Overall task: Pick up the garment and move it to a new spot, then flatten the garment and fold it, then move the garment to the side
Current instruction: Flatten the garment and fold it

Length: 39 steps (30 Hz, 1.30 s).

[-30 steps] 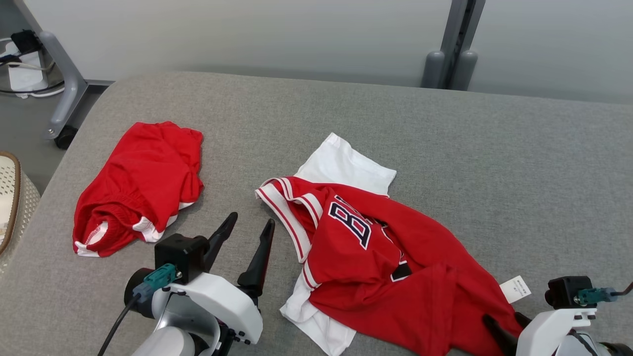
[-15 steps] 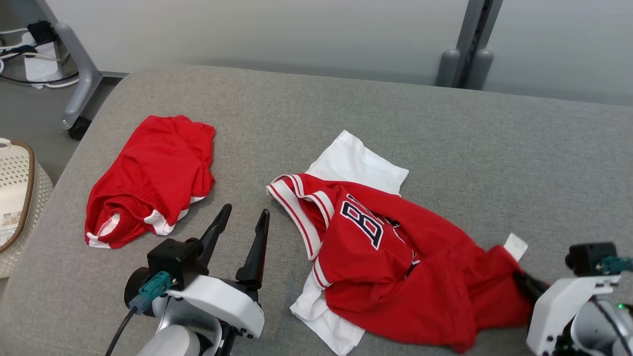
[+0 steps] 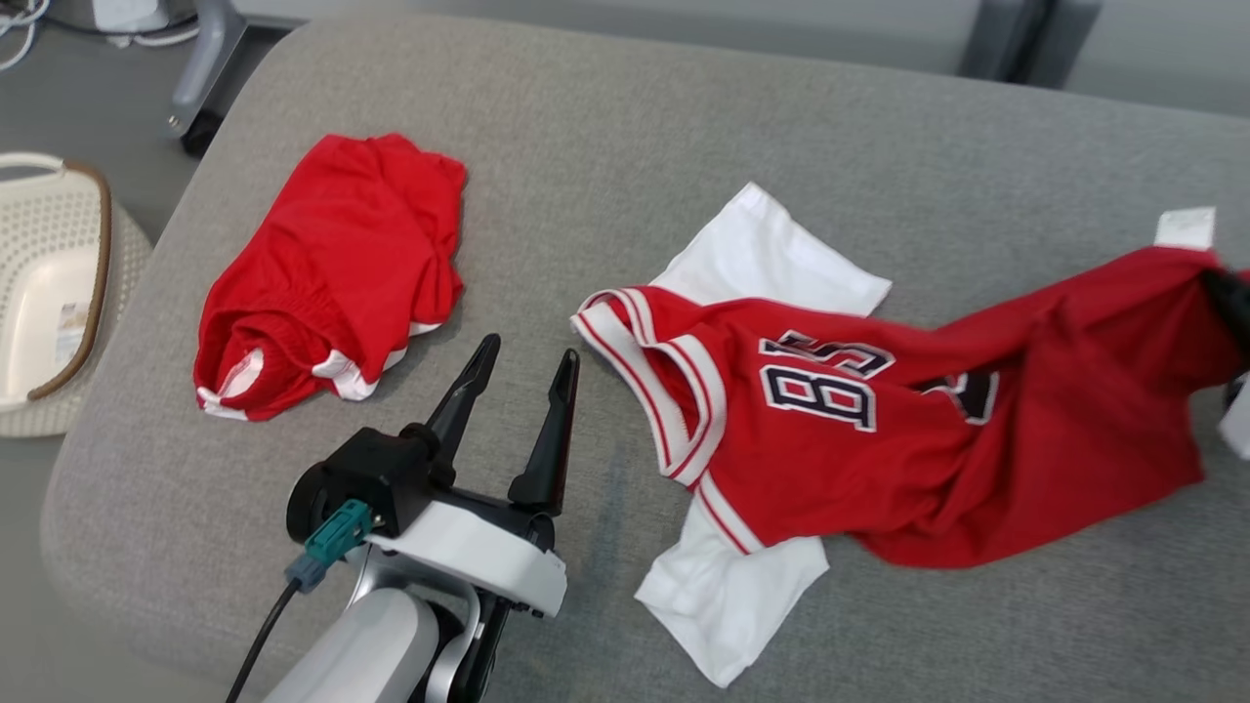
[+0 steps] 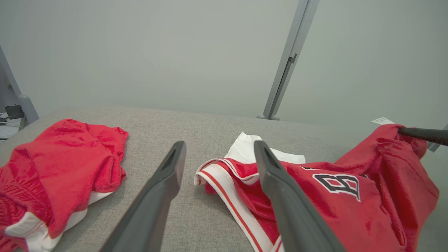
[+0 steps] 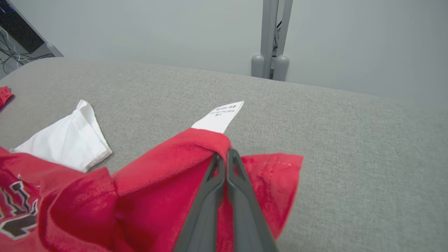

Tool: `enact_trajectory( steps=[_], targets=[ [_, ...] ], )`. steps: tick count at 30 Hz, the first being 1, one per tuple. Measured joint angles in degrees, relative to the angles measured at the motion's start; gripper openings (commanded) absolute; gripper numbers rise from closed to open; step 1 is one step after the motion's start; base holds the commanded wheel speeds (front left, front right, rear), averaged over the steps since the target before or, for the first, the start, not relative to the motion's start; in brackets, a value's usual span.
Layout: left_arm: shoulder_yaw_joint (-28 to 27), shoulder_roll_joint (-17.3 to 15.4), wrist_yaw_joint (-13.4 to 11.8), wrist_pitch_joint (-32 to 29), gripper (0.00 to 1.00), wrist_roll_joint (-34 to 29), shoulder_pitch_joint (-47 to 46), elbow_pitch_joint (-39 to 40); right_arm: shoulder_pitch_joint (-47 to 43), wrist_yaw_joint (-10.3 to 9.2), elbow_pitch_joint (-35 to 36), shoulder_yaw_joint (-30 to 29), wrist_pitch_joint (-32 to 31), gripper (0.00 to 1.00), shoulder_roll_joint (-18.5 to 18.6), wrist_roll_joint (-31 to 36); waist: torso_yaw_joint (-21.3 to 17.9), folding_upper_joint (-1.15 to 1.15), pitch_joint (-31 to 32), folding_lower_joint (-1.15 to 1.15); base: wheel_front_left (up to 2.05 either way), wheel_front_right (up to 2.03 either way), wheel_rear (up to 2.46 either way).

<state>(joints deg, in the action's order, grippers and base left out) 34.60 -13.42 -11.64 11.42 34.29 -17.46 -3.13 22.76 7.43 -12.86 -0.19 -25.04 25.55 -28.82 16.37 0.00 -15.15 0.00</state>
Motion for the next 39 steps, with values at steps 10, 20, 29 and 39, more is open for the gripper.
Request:
enact_trajectory(
  steps=[10, 20, 29, 39],
  targets=[
    [0.41, 1.63, 1.03, 1.23, 1.00, -0.05, -1.92, -2.94, 9.06, 0.04, -13.91, 0.14, 9.85, 1.00, 3.37, -1.35, 2.74, 0.00, -3.80, 0.00, 0.00, 0.00, 0.00],
    [0.34, 1.55, 1.24, 1.53, 1.00, 0.90, -1.10, -4.22, 5.54, 0.00, -11.76, 6.27, 16.07, 1.00, 1.07, -5.37, 0.19, 0.00, 0.91, 0.00, 0.00, 0.00, 0.00],
    [1.35, 2.16, 1.44, 0.97, 1.00, 1.36, -0.82, -4.13, 8.62, 0.00, -10.67, 12.30, 4.49, 1.00, 1.56, -9.11, 2.82, 0.00, 1.90, 0.00, 0.00, 0.00, 0.00],
    [1.81, 3.35, 1.75, 1.43, 1.00, 2.01, -0.65, -5.89, 13.73, 0.00, -18.87, 12.78, -11.17, 1.00, -0.37, -9.14, 7.27, 0.00, 1.67, 0.00, 0.00, 0.00, 0.00]
  ],
)
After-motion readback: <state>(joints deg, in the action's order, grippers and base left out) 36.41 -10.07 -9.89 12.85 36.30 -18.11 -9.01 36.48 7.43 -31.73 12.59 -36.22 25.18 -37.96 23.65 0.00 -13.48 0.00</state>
